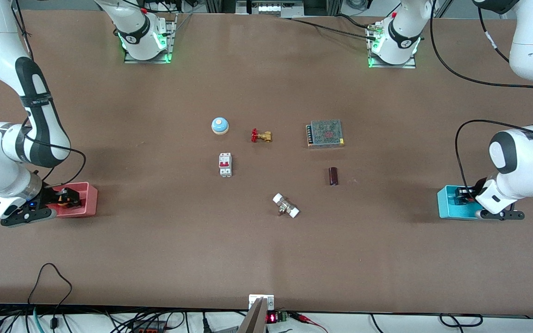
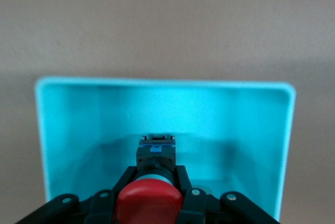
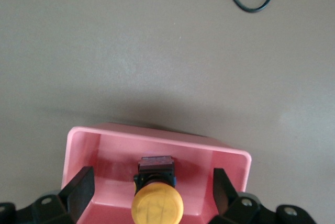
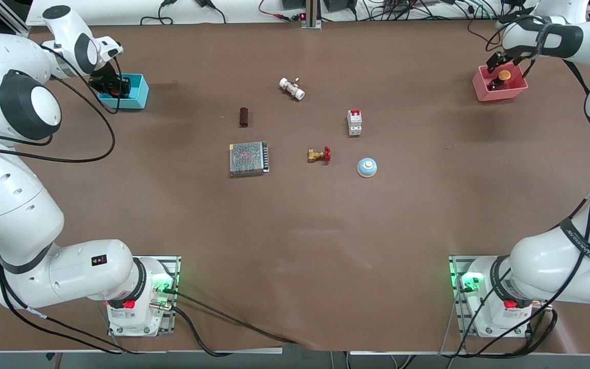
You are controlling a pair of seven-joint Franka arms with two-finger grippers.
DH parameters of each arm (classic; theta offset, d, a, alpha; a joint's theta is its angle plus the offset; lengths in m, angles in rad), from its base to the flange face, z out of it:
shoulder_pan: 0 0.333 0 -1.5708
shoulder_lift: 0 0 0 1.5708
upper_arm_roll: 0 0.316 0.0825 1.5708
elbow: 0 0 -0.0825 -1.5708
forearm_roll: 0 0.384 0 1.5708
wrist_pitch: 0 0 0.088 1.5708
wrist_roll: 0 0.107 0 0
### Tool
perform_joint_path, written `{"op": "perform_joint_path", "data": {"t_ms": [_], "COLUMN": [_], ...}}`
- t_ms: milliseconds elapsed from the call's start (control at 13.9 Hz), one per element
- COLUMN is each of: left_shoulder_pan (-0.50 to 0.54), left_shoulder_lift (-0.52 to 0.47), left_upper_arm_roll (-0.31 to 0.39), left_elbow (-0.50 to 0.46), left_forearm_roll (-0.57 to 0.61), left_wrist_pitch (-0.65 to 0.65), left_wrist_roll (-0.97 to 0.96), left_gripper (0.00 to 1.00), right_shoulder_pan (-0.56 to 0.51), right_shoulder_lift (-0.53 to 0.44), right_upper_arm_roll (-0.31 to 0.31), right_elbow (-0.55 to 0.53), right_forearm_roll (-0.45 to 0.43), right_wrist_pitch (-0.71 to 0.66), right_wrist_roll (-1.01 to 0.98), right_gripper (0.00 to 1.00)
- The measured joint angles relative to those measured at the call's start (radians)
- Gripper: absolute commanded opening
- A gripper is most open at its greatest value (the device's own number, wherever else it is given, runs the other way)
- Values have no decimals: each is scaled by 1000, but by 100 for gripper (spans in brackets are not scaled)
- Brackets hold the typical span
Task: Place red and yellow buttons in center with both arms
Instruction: 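Grasp the yellow button with the right gripper while the left gripper grasps the red button, then lift the red button with the left gripper while the right gripper lifts the yellow button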
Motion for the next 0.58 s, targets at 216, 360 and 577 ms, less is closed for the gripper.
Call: {"op": "perform_joint_path", "data": {"t_ms": [216, 360, 577], "left_shoulder_pan": [0, -4, -55], "left_shoulder_lift": [-57, -104, -147], "left_upper_arm_roll": [-2, -10, -47], "left_elbow": [59, 97, 107], "left_forearm_roll": [0, 0, 0], "left_wrist_pitch": [-53, -156, -301], "left_wrist_roll": [56, 67, 37], "left_gripper": [34, 34, 34], "right_shoulder_pan": [0, -1, -3], "right_shoulder_lift": [7, 10, 12], "right_upper_arm_roll": [0, 0, 0], "right_elbow": [-15, -16, -16], "right_forearm_roll": [0, 0, 0], "right_wrist_pitch": [0, 0, 0], "right_wrist_roll": [-3, -27, -60], "right_gripper": [97, 85, 72]}}
